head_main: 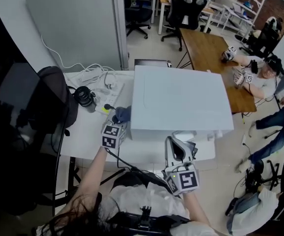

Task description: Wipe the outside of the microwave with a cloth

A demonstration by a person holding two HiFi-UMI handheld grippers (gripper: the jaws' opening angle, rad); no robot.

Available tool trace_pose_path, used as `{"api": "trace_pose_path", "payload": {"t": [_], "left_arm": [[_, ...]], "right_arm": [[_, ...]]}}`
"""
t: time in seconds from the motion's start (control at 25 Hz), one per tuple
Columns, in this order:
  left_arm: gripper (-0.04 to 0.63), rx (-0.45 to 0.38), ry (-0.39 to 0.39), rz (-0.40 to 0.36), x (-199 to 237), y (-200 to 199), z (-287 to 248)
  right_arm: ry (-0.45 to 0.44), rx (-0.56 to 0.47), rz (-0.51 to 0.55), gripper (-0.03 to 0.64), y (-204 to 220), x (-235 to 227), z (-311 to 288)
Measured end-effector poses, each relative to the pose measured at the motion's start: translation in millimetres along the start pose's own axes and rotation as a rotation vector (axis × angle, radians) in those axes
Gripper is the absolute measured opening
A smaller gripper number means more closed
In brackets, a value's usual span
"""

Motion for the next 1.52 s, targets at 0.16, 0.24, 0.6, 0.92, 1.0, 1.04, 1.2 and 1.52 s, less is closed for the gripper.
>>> {"api": "trace_pose_path", "payload": {"t": [0.16,0.24,0.6,0.92,1.0,1.04,1.2,1.52], "left_arm": [[0.048,0.010,0.014,0.030,-24,21,42],[0.048,0.019,0.024,0.055,-38,32,59],[0.048,0.028,-0.035,0.124,-41,60,87],[0.048,-0.043,-0.153,0.025,43,-3,11],[0.048,-0.058,-0.161,-0.014,53,-19,-13],[0.048,-0.056,-0.164,-0.037,58,-24,-24],[0.048,-0.008,-0.114,-0.059,59,-27,-53],[0.048,0.035,-0.039,-0.027,52,-20,-99]], "right_arm": [[-0.030,-0.003,-0.015,0.015,0,9,-4],[-0.044,-0.002,-0.016,0.015,1,14,-6],[-0.068,0.002,-0.044,0.015,4,24,-11],[-0.017,0.019,-0.058,0.015,6,13,-8],[0.007,0.020,-0.067,0.015,5,6,-8],[0.018,0.018,-0.069,0.015,4,4,-8],[0.050,-0.002,-0.069,0.015,-4,-2,-10],[0.112,0.006,-0.056,0.015,-3,-17,-15]]}}
Point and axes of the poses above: the fingertips, and each gripper's own axes: z backward along the fingers, x to its left, y out of its underside, the point moved 1 cm from there along z, backward along the fingers
